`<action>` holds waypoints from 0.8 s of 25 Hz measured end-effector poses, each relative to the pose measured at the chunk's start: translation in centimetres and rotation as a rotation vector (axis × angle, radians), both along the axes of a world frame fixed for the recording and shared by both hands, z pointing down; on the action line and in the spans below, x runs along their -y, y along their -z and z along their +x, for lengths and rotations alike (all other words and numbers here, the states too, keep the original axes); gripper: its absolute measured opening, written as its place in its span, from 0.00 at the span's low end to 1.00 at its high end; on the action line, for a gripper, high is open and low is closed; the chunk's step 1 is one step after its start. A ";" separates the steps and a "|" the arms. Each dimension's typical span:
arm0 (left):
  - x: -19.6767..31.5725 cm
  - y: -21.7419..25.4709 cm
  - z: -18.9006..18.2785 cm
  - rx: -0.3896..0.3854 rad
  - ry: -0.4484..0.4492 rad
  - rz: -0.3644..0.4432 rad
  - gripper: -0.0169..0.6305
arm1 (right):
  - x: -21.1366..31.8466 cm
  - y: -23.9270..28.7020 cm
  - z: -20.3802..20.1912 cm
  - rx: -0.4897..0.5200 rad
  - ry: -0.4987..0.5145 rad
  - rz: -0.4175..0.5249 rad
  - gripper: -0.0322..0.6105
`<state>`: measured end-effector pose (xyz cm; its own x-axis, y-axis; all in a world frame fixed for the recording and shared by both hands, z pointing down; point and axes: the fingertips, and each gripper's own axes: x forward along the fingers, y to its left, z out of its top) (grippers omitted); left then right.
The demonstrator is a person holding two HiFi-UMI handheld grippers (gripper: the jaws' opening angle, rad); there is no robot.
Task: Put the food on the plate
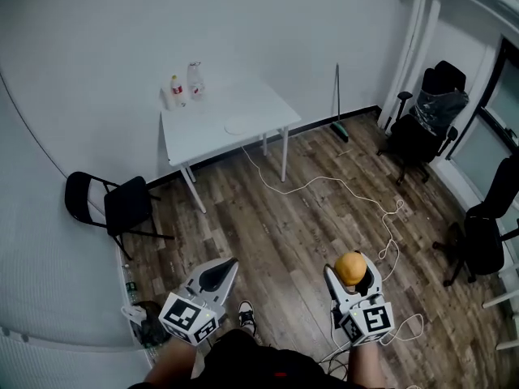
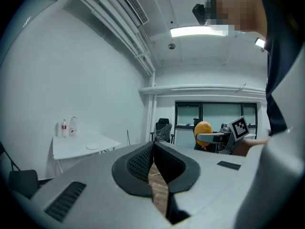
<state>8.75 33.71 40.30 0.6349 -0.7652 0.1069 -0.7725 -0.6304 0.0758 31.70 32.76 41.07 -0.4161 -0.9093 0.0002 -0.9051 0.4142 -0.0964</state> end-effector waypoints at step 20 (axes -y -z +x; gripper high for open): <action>24.3 1.3 -13.5 -0.013 -0.010 0.029 0.06 | 24.3 4.8 -13.1 0.050 0.028 0.090 0.58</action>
